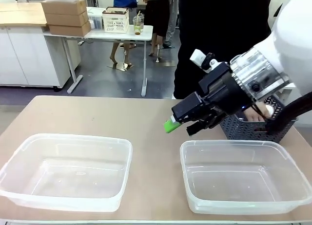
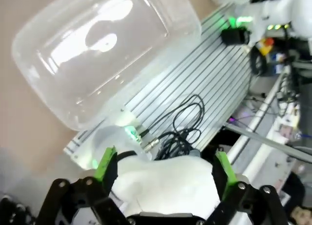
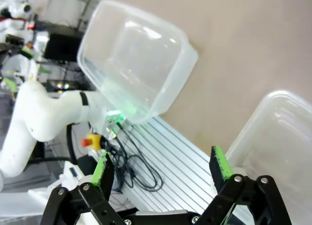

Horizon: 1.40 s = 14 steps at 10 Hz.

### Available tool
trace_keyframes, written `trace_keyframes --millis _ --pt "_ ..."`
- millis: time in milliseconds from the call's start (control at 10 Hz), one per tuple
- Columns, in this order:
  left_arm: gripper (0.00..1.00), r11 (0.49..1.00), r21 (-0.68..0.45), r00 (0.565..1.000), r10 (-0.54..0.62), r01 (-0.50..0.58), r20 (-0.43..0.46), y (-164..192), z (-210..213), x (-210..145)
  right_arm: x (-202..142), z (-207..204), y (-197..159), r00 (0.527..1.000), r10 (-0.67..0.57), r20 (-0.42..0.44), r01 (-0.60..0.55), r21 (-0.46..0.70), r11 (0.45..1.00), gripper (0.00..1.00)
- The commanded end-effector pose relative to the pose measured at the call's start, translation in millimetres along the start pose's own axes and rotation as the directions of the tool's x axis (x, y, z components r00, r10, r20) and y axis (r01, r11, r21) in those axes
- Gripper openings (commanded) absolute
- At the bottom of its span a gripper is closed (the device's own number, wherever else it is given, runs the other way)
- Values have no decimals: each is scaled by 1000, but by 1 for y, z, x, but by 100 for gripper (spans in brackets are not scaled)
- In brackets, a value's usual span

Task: Sort the waste into each basket.
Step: Pick up the Organizing box on the left side of the table and lift it.

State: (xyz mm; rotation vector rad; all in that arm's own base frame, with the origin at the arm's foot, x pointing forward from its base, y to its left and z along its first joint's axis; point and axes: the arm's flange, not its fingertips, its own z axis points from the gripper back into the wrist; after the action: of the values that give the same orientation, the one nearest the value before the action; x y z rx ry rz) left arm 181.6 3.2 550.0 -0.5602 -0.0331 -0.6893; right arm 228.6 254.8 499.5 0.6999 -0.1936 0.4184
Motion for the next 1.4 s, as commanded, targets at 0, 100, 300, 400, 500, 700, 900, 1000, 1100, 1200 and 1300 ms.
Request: trace_keyframes --millis 0,100,300,400,500,700,900,1000,1100,1200,1300 --pt "100 1000 17 999 -25 25 -27 -8 -3 -3 -2 -7 2 1000 14 -19 -14 5 1000 100" --pt "100 977 169 991 134 -127 -28 9 -22 14 5 -45 32 988 0 -155 -22 -142 990 100" --pt "100 800 428 905 407 -420 128 54 -51 13 29 -130 101 951 -196 -241 101 -357 929 100" --pt "100 758 461 884 439 -461 163 64 -52 8 32 -145 110 947 -227 -226 111 -431 895 100" --pt "100 689 512 856 453 -514 249 80 -55 -2 36 -165 119 950 -204 -237 69 -478 876 100" --pt "100 796 451 915 351 -403 199 63 8 28 -5 -152 112 965 -143 -220 54 -366 929 100" --pt "100 771 437 886 409 -463 218 78 9 26 14 -165 114 963 -161 -218 52 -435 899 100" --pt "100 758 471 893 388 -451 230 80 -12 36 22 -178 117 961 -229 -152 139 -450 882 100" --pt "100 737 497 889 395 -458 233 91 -33 38 31 -192 113 942 -320 -98 245 -449 859 100" --pt "100 707 530 878 438 -468 191 104 -55 36 41 -208 106 918 -393 -45 326 -477 816 100" --pt "100 717 528 883 440 -455 164 114 -77 34 49 -223 98 893 -449 -18 382 -494 781 100"
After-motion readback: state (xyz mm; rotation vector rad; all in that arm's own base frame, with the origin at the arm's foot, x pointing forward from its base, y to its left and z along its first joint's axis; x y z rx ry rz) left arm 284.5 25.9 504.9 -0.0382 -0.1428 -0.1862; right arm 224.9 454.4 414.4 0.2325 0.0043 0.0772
